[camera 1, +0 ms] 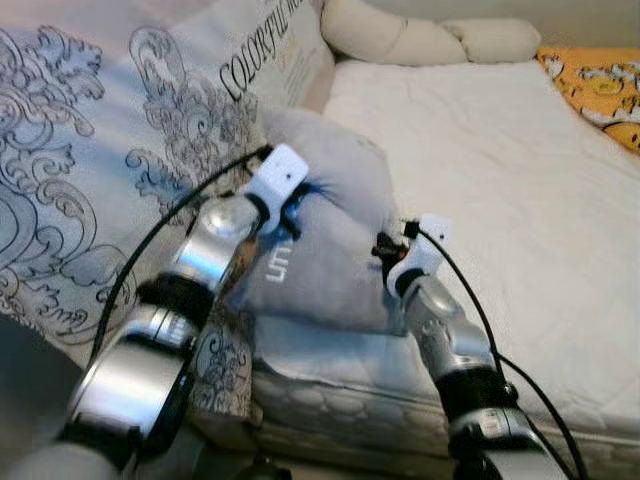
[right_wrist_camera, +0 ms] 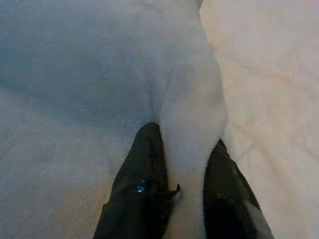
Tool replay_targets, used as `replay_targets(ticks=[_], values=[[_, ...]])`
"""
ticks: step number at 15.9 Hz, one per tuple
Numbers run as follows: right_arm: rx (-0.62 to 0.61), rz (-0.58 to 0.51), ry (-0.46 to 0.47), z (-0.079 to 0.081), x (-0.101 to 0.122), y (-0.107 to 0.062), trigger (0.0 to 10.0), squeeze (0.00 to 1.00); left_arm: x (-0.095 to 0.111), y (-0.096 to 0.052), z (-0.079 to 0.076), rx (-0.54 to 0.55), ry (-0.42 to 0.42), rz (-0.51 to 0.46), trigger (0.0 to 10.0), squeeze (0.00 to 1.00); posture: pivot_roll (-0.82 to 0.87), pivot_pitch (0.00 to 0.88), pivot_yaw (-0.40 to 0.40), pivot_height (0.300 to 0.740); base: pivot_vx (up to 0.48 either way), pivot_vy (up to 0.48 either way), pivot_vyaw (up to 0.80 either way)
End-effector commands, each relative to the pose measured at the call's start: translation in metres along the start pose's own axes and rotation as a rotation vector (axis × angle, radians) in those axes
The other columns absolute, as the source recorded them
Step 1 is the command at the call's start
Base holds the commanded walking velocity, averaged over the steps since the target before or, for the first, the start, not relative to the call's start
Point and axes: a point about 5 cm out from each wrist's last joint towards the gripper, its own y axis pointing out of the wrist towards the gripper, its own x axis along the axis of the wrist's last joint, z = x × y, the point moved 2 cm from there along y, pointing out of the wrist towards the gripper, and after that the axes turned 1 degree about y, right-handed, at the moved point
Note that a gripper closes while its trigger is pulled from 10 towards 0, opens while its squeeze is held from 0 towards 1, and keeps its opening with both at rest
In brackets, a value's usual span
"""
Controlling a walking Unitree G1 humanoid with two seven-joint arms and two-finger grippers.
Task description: Clean up the room
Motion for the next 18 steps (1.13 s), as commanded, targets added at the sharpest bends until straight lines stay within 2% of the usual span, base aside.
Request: replay_targets(ticks=[1,3,4,5,6,8,9,11,13,14,15,18], values=[[-0.024,0.013,0.02,-0.005,-0.006,0.001,10.0,1.0,0.019,0.001,0.014,0.054,0.048,-0.057,10.0,0.0,-0.12,0.07,0.081,0.74,0.0,0.0,0.0],[0.009,0.026,-0.017,-0.001,-0.014,0.0,10.0,1.0,0.02,0.007,0.014,0.055,0.107,-0.029,10.0,0.0,-0.14,0.078,0.085,0.74,0.0,0.0,0.0],[0.035,0.013,-0.027,0.001,-0.013,-0.002,10.0,1.0,0.017,0.007,0.015,0.06,0.143,-0.01,10.0,0.0,-0.14,0.082,0.088,0.74,0.0,0.0,0.0],[0.064,-0.022,-0.088,-0.002,-0.01,-0.008,10.0,1.0,0.015,0.006,0.02,0.083,0.179,0.005,10.0,0.0,-0.15,0.087,0.091,0.74,0.0,0.0,0.0],[0.067,-0.026,-0.095,-0.002,-0.009,-0.009,10.0,1.0,0.014,0.006,0.021,0.086,0.182,0.006,10.0,0.0,-0.15,0.087,0.091,0.74,0.0,0.0,0.0],[0.122,-0.098,-0.165,-0.012,-0.001,-0.028,10.0,1.0,0.013,0.005,0.023,0.062,0.262,0.007,10.0,0.0,-0.16,0.09,0.087,0.74,0.0,0.0,0.0],[0.136,-0.111,-0.165,-0.015,0.001,-0.035,10.0,1.0,0.012,0.005,0.022,0.051,0.25,0.012,10.0,0.0,-0.16,0.09,0.086,0.74,0.0,0.0,0.0],[0.218,-0.133,-0.204,-0.011,0.005,-0.05,10.0,1.0,0.009,0.006,0.022,0.063,0.232,0.031,10.0,0.0,-0.17,0.089,0.088,0.74,0.0,0.0,0.0],[0.29,-0.146,-0.239,-0.005,0.009,-0.059,10.0,1.0,0.007,0.006,0.023,0.092,0.275,0.046,10.0,0.0,-0.17,0.089,0.09,0.74,0.0,0.0,0.0],[0.325,-0.151,-0.252,-0.003,0.012,-0.067,10.0,1.0,0.005,0.005,0.023,0.085,0.357,0.064,10.0,0.0,-0.18,0.088,0.098,0.74,0.0,0.0,0.0],[0.334,-0.149,-0.257,-0.003,0.013,-0.069,10.0,1.0,0.005,0.005,0.024,0.083,0.358,0.065,10.0,1.0,-0.18,0.086,0.102,0.74,0.0,0.0,0.0],[0.376,-0.137,-0.258,-0.003,0.016,-0.079,10.0,1.0,0.014,0.006,0.029,0.097,0.292,0.037,10.0,1.0,-0.18,0.079,0.1,0.74,0.0,0.0,0.0]])
